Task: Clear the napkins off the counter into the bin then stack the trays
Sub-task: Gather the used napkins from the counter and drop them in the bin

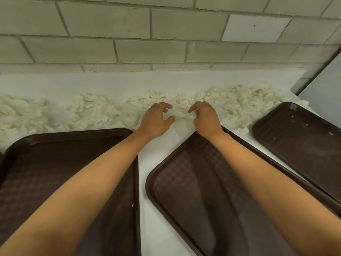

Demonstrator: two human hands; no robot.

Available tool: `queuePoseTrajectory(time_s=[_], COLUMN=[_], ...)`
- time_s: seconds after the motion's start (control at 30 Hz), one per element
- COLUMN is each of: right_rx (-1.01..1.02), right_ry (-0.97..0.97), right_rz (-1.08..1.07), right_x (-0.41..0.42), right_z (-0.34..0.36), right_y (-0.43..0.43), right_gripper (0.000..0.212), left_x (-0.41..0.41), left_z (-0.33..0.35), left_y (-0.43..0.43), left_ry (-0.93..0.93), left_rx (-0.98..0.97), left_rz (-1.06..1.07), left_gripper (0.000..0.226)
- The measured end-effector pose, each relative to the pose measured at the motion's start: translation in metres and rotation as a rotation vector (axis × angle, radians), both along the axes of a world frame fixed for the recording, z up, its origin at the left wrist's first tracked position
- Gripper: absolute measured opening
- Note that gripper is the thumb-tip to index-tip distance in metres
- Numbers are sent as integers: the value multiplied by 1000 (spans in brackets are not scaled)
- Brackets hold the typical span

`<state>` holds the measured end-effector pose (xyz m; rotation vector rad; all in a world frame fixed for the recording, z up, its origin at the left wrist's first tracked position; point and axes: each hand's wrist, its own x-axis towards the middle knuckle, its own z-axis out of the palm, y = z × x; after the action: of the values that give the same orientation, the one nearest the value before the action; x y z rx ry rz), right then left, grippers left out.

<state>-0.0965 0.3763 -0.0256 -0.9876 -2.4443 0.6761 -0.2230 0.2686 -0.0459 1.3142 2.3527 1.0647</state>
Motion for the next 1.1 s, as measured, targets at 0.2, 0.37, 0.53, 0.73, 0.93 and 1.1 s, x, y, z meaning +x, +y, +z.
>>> queuePoseTrajectory(time_s=[0.2,0.37,0.53,0.73,0.93,1.1], right_rx=[-2,10,-41,-53,-81,-123], right_ry=[51,53,66,62,85,120], right_rz=[-100,-153,-220,-225,-217,-222], right_x=[19,32,43,46,46,44], right_z=[0,-8,-12,-18,-22,-19], right_y=[31,44,54,57,54,50], right_gripper=[30,25,23,23,22,24], left_x=[11,24,29,28,27,26], left_z=[-14,-21,-30,-39,-41,-32], left_y=[48,72,87,96,96,91], left_ry=[190,386,434,482,469,430], left_rx=[-152,-261,-314,-312,-276,-234], left_rz=[-63,-20,-39,-19,-95,-102], left_gripper=[50,64,59,39,43,42])
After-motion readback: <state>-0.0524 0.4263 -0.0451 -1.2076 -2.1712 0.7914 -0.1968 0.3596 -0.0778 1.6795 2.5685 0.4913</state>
